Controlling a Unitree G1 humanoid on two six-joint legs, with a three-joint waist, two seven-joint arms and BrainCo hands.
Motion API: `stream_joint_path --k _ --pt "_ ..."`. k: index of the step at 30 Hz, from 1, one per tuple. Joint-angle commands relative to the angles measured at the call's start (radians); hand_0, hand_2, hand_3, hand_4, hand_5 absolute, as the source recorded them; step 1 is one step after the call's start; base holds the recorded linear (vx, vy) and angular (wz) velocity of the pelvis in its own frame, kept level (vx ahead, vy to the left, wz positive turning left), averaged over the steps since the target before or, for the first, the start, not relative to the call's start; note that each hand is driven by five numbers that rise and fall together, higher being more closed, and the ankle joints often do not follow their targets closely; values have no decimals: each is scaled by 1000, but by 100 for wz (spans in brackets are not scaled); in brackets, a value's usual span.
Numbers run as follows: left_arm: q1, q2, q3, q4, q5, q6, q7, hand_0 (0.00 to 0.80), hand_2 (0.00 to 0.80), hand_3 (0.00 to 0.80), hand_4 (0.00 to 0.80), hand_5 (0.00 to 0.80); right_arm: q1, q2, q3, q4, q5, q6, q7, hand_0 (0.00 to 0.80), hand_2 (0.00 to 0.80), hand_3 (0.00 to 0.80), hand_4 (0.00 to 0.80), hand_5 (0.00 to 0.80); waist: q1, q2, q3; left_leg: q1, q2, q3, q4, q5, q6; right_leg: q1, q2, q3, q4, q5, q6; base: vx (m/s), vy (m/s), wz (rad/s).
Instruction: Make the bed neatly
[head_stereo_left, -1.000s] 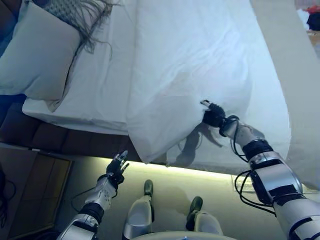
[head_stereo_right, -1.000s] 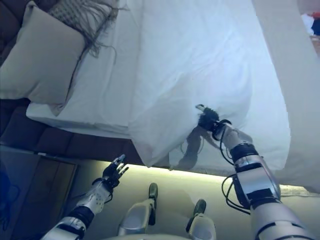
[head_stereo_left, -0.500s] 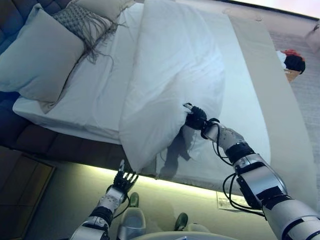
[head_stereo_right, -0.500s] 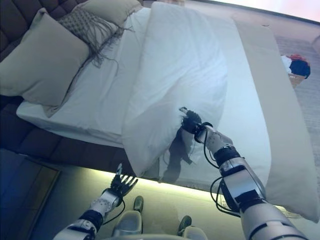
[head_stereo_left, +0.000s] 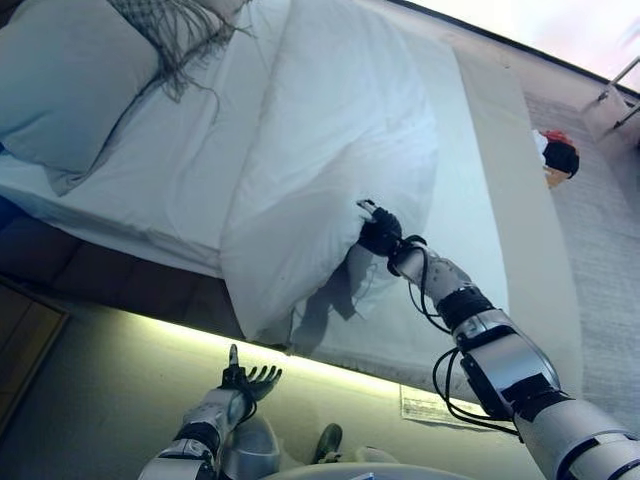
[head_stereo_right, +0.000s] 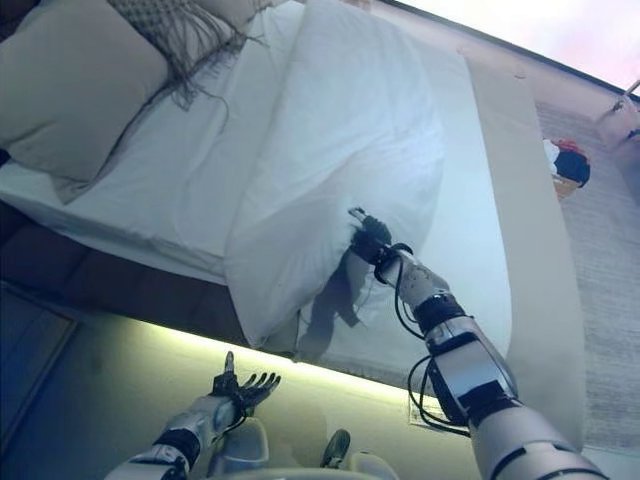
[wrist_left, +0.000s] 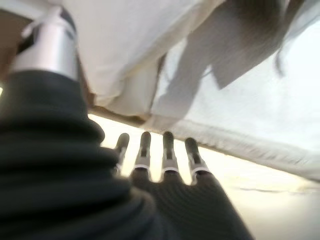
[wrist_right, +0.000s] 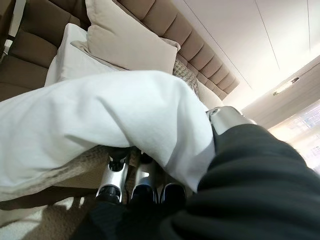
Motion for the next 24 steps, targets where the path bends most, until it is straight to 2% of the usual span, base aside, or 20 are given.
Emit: stream_joint_path --k 1,5,12,19,24 --pt "-69 -36 -120 -45 -122 66 -67 0 0 0 0 0 -63 18 14 -217 81 -89 65 800 800 800 800 800 8 -1 -1 5 92 14 33 -58 -14 -25 -109 28 32 41 80 -49 -74 -1" --pt "-111 -41 -177 -95 -189 60 -136 0 0 0 0 0 -50 48 38 -265 99 -111 75 800 800 800 800 800 -9 -12 19 -10 100 21 38 -56 -14 -45 -102 44 34 47 82 -75 -73 -3" --pt "-200 -84 -182 -137 -189 69 -337 0 0 0 0 0 -21 104 91 -383 76 -116 64 800 800 800 800 800 -57 -25 53 -32 117 43 57 -61 -21 -82 -83 86 42 45 75 -79 -29 -15" --pt "-293 -105 -148 -173 -189 -18 -414 0 0 0 0 0 31 112 133 -496 52 -90 67 800 800 800 800 800 -103 -48 60 -42 131 56 72 -64 -26 -103 -67 111 47 40 71 -38 -10 -15" --pt "-364 -85 -92 -196 -189 -102 -451 0 0 0 0 0 91 89 137 -611 30 -65 76 800 800 800 800 800 -135 -59 63 -54 136 65 83 -67 -30 -119 -59 124 56 35 68 -17 7 -7"
